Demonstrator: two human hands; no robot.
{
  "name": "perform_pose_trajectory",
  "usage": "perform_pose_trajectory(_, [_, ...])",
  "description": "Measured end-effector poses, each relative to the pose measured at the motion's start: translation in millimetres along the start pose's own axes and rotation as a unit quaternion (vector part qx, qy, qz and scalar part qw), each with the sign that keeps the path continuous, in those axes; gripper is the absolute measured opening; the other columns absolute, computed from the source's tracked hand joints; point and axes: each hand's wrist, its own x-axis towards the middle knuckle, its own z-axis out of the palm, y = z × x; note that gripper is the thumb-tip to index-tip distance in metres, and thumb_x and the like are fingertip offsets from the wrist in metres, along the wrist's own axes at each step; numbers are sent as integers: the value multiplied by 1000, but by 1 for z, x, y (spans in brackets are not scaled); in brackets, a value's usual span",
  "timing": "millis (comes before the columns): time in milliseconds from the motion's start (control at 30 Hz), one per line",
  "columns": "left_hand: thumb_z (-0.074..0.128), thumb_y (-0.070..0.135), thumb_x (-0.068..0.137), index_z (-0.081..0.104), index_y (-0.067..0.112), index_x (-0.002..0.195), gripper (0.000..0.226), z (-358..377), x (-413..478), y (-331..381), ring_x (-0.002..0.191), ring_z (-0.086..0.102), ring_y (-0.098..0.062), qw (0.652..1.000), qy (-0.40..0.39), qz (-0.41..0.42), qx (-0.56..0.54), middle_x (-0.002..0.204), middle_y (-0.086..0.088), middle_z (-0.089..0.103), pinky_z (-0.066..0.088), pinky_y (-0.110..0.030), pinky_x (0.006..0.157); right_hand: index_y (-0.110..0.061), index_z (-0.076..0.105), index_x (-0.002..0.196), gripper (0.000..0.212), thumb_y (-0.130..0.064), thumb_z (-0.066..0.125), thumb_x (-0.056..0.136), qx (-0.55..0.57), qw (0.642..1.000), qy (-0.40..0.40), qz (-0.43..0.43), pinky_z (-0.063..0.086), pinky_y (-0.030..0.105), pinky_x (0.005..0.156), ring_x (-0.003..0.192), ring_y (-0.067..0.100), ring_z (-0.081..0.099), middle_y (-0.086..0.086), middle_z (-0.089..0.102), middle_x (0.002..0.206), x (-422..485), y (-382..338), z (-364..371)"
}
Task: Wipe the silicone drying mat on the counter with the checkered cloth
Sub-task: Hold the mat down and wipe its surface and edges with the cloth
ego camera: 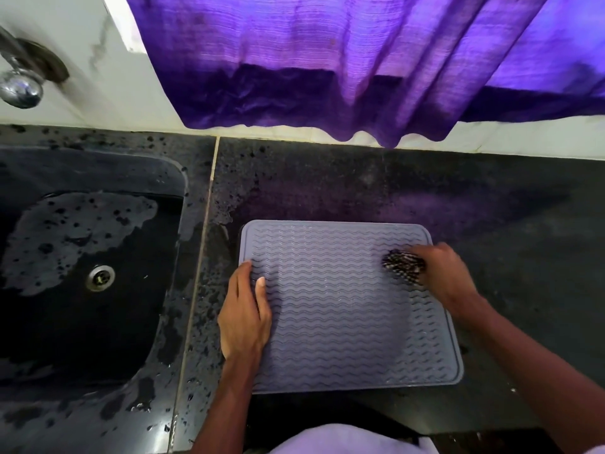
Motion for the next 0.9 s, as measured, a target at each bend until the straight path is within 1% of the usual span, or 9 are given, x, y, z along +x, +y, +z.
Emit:
perform_pose_trajectory(100, [25,50,101,51,12,137,58,-1,0,0,119,61,-28,1000,-3,13,10,142,-4,54,53,-38,83,-28,73,106,25,-22,74,82,-11,998,-7,56,57,40,73,87,29,71,10,75,90,2,19,-10])
perform_pose_trajectory(200, [25,52,100,53,14,138,60,0,-1,1,123,59,-23,999,-12,18,38,146,0,51,53,-36,85,-22,75,91,8,-23,72,83,-35,996,-5,86,55,41,68,79,37,68,17,68,76,5,18,-18])
perform_pose_trajectory(267, [27,53,100,57,14,136,61,2,-1,1,126,57,-20,997,-21,27,73,148,1,50,54,-36,87,-18,72,80,6,-13,72,77,-32,998,6,52,55,38,66,74,34,68,15,66,68,8,-1,-19])
perform_pose_trajectory(333, [33,50,100,62,12,133,57,3,-2,0,127,57,-21,992,-21,59,113,146,-2,53,55,-35,91,-19,73,78,8,-17,79,72,13,999,30,-14,45,25,61,68,21,68,9,68,65,13,-34,-15])
perform_pose_trajectory(400, [37,47,101,61,9,135,57,5,-2,-1,131,54,-22,984,-22,98,147,146,-6,54,52,-35,101,-23,76,88,18,-18,80,72,37,996,39,-75,41,24,65,73,19,67,2,74,73,24,-75,-4])
perform_pose_trajectory(500, [34,48,101,53,6,142,62,8,-2,-3,143,42,-20,971,-32,136,195,151,-6,48,39,-35,113,-30,67,114,42,-16,77,75,52,990,27,-128,49,33,85,92,22,60,-4,74,102,42,-134,24])
perform_pose_trajectory(633, [34,45,101,52,4,142,61,11,-1,-5,143,40,-17,965,-34,137,222,150,-8,48,30,-30,117,-27,60,123,45,-8,64,82,-3,976,21,-215,46,38,89,103,22,50,-4,68,119,47,-192,56])
perform_pose_trajectory(733, [38,43,100,51,5,142,59,12,0,-7,144,40,-15,965,-32,135,223,151,-7,48,32,-30,117,-27,58,129,48,-4,55,87,-24,974,34,-221,44,40,90,112,27,46,-1,63,124,47,-192,62])
perform_pose_trajectory(900, [41,43,99,53,6,142,58,14,-1,-8,142,42,-15,969,-12,139,204,150,-3,48,37,-32,115,-30,60,127,53,-6,67,81,-17,981,25,-190,43,38,90,108,25,47,-5,64,122,48,-138,53])
